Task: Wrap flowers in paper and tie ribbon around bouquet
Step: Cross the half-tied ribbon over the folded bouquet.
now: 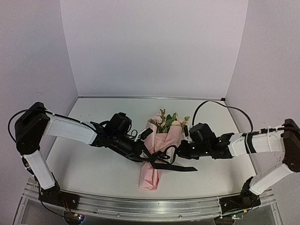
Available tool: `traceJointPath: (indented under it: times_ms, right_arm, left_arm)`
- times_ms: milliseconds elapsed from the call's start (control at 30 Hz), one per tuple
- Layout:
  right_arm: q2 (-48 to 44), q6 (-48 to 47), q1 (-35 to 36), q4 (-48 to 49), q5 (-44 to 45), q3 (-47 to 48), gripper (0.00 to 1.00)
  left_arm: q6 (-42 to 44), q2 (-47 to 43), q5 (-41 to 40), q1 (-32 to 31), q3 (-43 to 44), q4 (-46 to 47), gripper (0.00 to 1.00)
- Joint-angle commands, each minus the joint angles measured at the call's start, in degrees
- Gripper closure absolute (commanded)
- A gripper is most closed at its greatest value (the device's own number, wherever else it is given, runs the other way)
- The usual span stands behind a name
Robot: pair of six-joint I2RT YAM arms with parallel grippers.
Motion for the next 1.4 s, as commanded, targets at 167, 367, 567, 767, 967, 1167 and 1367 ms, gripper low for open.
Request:
traceJointPath:
  times_ms: [167, 367, 567, 767, 967, 1167, 1367]
  right_arm:
    - [-5.3, -7.1, 4.7, -15.6, 4.0, 11.8, 1.0]
    - [-2.4, -7.1, 7.7, -18.2, 2.4, 20.5, 1.0]
    - [-0.1, -6.5, 10.1, -19.1, 1.4, 24.5, 1.0]
    - [2.6, -6.7, 11.4, -19.2, -0.1, 26.4, 1.0]
    - [4.1, -8.3, 12.5, -19.2, -2.5, 28.9, 1.0]
    - [5.8, -9.7, 13.8, -19.2, -5.2, 31.2, 1.0]
    - [7.1, -9.8, 14.1, -19.6, -6.2, 32.4, 1.0]
  left_arm:
    - [-1.3, 1.7, 1.6, 0.1, 2.4, 4.2, 1.0]
    - [-3.0, 3.0, -0.4, -0.5, 2.5, 5.1, 0.9]
    - [-3.9, -3.2, -7.3, -0.3, -2.0, 7.2, 0.58]
    - [-5.3, -14.5, -9.0, 2.0, -11.5, 14.6, 0.51]
    - [6.8, -20.7, -12.7, 2.0, -11.6, 8.9, 0.48]
    - [15.2, -16.1, -16.7, 2.0, -4.8, 2.2, 0.46]
    - [17.6, -14.1, -19.6, 2.0, -2.5, 0.4, 0.45]
